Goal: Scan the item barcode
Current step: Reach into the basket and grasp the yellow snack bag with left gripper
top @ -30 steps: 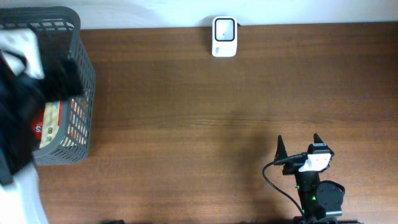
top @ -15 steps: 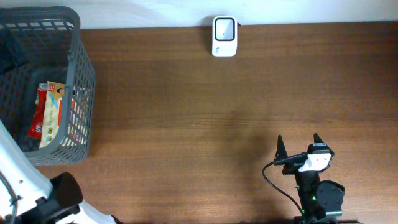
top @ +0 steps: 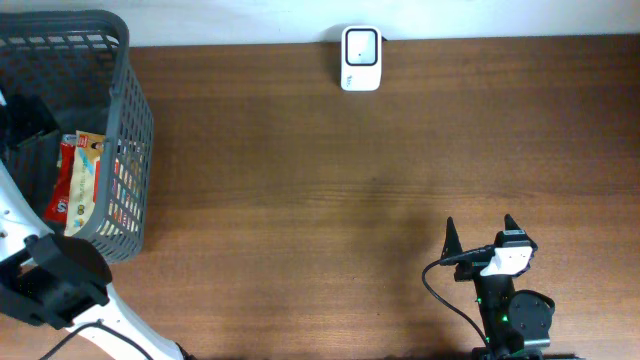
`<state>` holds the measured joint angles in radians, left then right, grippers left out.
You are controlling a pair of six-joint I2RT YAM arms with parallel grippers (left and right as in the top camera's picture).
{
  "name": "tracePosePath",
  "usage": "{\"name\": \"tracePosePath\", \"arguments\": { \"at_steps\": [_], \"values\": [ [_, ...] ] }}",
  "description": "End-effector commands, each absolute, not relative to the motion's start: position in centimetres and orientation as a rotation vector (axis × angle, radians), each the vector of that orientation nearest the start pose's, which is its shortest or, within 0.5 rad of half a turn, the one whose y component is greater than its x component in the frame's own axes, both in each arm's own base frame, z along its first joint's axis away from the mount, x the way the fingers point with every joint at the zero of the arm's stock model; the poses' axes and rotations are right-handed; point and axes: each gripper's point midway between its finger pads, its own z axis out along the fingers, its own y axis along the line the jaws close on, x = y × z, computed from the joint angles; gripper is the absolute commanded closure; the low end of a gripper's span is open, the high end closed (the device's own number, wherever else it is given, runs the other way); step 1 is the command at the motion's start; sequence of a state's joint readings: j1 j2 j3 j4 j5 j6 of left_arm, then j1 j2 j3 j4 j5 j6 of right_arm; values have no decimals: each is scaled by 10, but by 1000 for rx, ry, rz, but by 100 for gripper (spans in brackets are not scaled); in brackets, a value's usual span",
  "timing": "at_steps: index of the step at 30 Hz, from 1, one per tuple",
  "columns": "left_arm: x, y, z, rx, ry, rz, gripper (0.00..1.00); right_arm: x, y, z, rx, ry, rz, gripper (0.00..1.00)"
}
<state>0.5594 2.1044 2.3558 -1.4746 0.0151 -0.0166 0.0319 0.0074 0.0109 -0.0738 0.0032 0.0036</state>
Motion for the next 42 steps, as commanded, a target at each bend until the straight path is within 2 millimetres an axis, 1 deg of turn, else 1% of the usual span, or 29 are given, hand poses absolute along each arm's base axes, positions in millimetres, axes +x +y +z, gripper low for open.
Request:
{"name": "tracePosePath", "arguments": {
  "at_steps": [1,2,3,5,7,11,22,24,25,26,29,33,34,35,37,38,39,40,42],
  "values": [
    [397,238,207,-808,2728,21,16,246,7,155,-11,1652,30,2],
    [398,238,199,-816,2750,12,16,246,7,155,-11,1652,30,2],
    [397,238,193,-823,2767,6,22,246,7,155,-10,1652,30,2],
    [397,238,179,-835,2802,-8,25,246,7,155,-11,1652,30,2],
    [399,239,167,-844,2828,-18,23,246,7,155,-11,1652,30,2],
    [400,241,146,-860,2869,-32,23,246,7,155,-11,1652,30,2],
    [401,244,105,-889,2950,-47,21,246,7,155,-11,1652,30,2],
    [400,242,98,-884,2970,-64,21,246,7,155,-11,1652,30,2],
    [402,235,93,-829,2993,-116,22,246,7,155,-11,1652,30,2],
    [403,233,91,-809,3000,-139,21,246,7,155,-11,1652,30,2],
    [399,231,80,-800,3041,-153,21,246,7,155,-10,1652,30,2],
    [393,228,72,-783,3087,-177,21,246,7,155,-10,1652,30,2],
    [393,227,71,-779,3094,-180,24,246,7,155,-11,1652,30,2],
    [392,227,71,-780,3096,-181,30,246,7,155,-11,1652,30,2],
    [392,226,71,-781,3097,-186,45,246,7,155,-11,1652,30,2],
    [391,225,71,-782,3101,-191,62,246,7,155,-11,1652,30,2],
    [390,225,71,-785,3106,-195,73,246,7,155,-11,1652,30,2],
    [389,224,71,-786,3109,-196,78,246,7,155,-11,1652,30,2],
    [388,224,72,-786,3111,-197,81,246,7,155,-11,1652,30,2]
  ]
}}
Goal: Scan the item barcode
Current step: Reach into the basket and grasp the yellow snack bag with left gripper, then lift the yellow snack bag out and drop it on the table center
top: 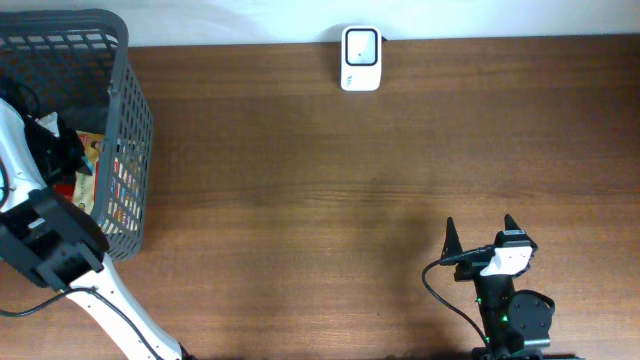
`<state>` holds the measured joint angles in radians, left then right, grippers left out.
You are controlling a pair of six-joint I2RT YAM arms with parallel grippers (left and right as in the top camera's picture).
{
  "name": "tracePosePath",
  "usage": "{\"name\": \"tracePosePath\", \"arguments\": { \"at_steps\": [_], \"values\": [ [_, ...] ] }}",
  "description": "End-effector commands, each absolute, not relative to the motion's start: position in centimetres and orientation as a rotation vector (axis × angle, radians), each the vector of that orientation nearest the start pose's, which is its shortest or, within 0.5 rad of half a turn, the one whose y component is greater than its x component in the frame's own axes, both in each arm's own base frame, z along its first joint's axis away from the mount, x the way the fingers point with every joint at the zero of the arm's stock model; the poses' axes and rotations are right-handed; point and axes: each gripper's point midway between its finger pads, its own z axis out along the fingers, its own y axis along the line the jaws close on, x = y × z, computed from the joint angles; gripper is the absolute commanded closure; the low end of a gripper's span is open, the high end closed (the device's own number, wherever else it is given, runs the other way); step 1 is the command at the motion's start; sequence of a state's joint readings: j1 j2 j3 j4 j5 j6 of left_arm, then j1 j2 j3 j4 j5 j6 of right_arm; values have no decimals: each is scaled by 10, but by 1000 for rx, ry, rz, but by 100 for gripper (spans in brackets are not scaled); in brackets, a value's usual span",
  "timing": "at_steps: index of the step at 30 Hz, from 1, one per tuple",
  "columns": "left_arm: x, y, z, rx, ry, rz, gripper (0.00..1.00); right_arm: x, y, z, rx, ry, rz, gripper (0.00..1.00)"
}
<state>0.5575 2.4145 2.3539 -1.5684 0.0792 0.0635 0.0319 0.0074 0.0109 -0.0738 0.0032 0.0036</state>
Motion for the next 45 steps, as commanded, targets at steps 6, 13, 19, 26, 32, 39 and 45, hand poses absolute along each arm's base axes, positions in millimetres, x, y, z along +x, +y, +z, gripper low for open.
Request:
{"name": "tracePosePath", "arguments": {
  "at_steps": [6,13,19,26,32,39,45],
  "values": [
    [393,227,91,-777,3076,-176,100,246,7,155,-10,1652,30,2],
    [420,229,175,-734,2830,-164,100,246,7,155,-10,1652,30,2],
    [425,222,285,-604,2540,-84,100,246,7,155,-11,1652,30,2],
    [376,219,418,-604,2189,199,100,246,7,155,-10,1652,30,1],
    [334,169,522,-486,1877,124,100,246,7,155,-11,1652,30,2],
    [320,31,558,-22,1822,-359,100,246,7,155,-11,1652,30,2],
    [339,-49,515,163,1998,-601,100,246,7,155,-11,1652,30,2]
  ]
}}
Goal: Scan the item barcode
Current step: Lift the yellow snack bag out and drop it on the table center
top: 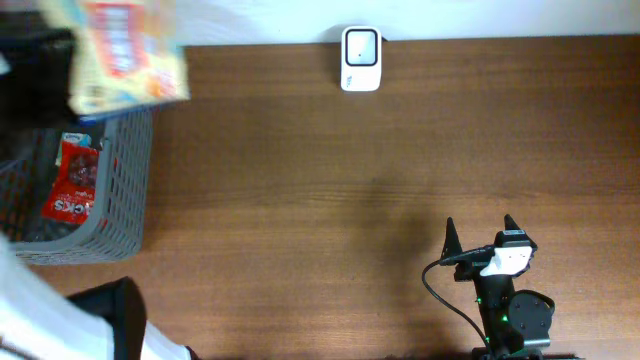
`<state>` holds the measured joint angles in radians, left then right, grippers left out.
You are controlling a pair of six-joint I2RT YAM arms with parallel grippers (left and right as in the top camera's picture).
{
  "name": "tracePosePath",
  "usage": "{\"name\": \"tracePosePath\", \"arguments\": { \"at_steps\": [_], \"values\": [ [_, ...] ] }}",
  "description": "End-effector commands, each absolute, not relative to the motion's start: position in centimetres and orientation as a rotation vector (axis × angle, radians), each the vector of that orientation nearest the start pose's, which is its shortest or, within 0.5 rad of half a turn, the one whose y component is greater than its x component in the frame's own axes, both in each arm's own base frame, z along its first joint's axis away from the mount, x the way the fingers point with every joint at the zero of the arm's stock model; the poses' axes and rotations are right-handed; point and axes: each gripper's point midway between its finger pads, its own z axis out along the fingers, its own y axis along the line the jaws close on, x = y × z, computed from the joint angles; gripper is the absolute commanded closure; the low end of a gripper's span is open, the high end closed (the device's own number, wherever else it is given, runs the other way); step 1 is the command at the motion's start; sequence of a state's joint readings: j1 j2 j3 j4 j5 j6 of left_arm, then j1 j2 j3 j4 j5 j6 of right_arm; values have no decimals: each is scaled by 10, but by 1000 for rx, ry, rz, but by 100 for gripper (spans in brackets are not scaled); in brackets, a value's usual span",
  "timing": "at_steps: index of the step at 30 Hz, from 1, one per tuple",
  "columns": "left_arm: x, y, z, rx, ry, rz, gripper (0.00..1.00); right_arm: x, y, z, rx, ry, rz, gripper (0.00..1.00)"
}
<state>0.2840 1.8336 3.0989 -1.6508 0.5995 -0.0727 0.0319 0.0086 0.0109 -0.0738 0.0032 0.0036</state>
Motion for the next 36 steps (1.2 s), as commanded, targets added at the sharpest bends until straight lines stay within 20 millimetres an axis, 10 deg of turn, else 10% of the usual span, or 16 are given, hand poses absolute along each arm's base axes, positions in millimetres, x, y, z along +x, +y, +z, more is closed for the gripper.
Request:
{"name": "tracePosePath", "arguments": {
  "at_steps": [1,14,23,27,31,36],
  "values": [
    [345,-56,505,168,2037,-604,100,246,7,155,-11,1652,30,2],
    [433,-174,262,344,2762,-583,100,246,7,155,-11,1652,30,2],
    [423,-206,113,425,3144,-489,100,246,7,155,-10,1652,30,2],
    [421,-204,95,431,3186,-444,100,246,7,155,-11,1652,30,2],
    [430,-193,113,439,3138,-398,1,246,7,155,-11,1652,30,2],
    [459,-170,183,357,2916,-411,1,246,7,155,-11,1652,30,2]
  ]
}}
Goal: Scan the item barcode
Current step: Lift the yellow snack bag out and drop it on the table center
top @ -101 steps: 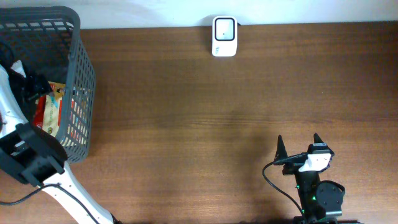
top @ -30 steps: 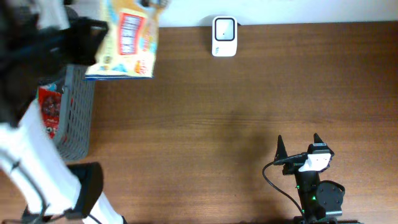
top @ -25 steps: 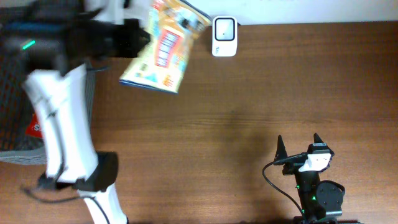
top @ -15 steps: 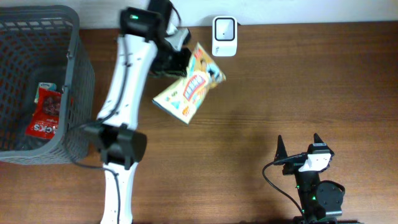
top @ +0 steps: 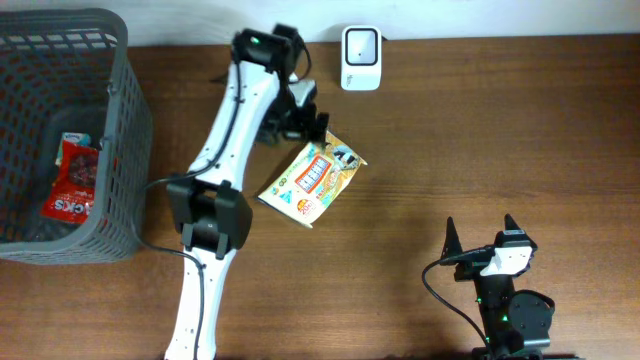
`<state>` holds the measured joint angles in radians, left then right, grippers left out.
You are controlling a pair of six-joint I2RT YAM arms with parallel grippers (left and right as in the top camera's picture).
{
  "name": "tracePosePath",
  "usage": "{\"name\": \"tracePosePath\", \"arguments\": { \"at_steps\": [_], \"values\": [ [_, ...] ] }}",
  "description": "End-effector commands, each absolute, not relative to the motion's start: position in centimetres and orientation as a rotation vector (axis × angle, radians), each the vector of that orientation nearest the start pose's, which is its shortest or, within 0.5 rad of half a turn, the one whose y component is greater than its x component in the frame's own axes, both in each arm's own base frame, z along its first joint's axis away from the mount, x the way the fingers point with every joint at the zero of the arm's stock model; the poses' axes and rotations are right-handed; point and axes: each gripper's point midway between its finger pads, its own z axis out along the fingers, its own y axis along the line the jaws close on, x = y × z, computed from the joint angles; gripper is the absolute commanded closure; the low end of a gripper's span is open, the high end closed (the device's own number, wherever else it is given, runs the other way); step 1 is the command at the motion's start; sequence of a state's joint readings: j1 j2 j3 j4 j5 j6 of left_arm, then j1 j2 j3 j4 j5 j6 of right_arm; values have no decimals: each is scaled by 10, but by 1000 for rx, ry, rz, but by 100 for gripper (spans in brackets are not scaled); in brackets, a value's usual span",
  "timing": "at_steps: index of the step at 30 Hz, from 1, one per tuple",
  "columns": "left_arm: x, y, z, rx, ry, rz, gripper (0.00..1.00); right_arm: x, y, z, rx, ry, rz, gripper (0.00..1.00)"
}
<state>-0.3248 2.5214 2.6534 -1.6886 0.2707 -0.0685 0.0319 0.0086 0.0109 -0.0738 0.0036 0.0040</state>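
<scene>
A yellow snack packet [top: 313, 180] with a red label hangs tilted over the middle of the wooden table, face up. My left gripper [top: 316, 133] is shut on its far corner, and the white left arm [top: 228, 130] reaches up from the front edge. The white barcode scanner [top: 360, 45] stands at the table's far edge, a short way beyond and to the right of the packet. My right gripper [top: 481, 232] rests open at the front right, nothing between its fingers. No barcode shows on the packet's visible side.
A grey wire basket [top: 130, 150] stands at the far left with a red packet [top: 70, 180] lying in it. The left arm's base joint [top: 210, 215] sits between basket and packet.
The left gripper held the yellow packet high over the basket's far side; now it holds it right of the basket, over the table near the scanner. The right arm has not moved.
The left arm first hovered over the basket, where the yellow and red packets lay. Then its gripper was down among them. Then the yellow packet was up above the basket, and now it is over the table in front of the scanner.
</scene>
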Motion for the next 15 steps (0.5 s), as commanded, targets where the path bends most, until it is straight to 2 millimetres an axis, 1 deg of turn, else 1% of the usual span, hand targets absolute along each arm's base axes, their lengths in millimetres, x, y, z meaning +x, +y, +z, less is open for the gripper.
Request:
{"name": "tracePosePath", "arguments": {
  "at_steps": [1,2,3,4,5,6,7,8,10,11,12,13,14,15],
  "values": [
    [467,-158,216,322,2818,-412,1,246,7,155,-11,1652,30,2],
    [471,-145,246,290,2728,-410,0,246,7,155,-10,1652,30,1],
    [473,-135,264,268,2674,-402,0,246,7,155,-11,1652,30,2],
    [474,-117,295,225,2586,-375,0,246,7,155,-10,1652,30,2],
    [471,-84,336,151,2469,-303,1,246,7,155,-11,1652,30,2],
    [466,-61,359,98,2405,-250,1,246,7,155,-11,1652,30,2],
    [459,-32,383,28,2340,-188,1,246,7,155,-10,1652,30,2],
    [451,-14,399,-16,2299,-156,1,246,7,155,-11,1652,30,2],
    [430,36,430,-139,2213,-78,0,246,7,155,-11,1652,30,2],
    [418,59,442,-200,2178,-43,0,246,7,155,-11,1652,30,2],
    [401,91,455,-289,2136,7,1,246,7,155,-11,1652,30,2],
    [388,116,462,-355,2108,48,1,246,7,155,-11,1652,30,2],
    [373,145,467,-438,2081,99,1,246,7,155,-11,1652,30,2],
    [358,174,466,-530,2068,143,1,246,7,155,-11,1652,30,2]
  ]
}}
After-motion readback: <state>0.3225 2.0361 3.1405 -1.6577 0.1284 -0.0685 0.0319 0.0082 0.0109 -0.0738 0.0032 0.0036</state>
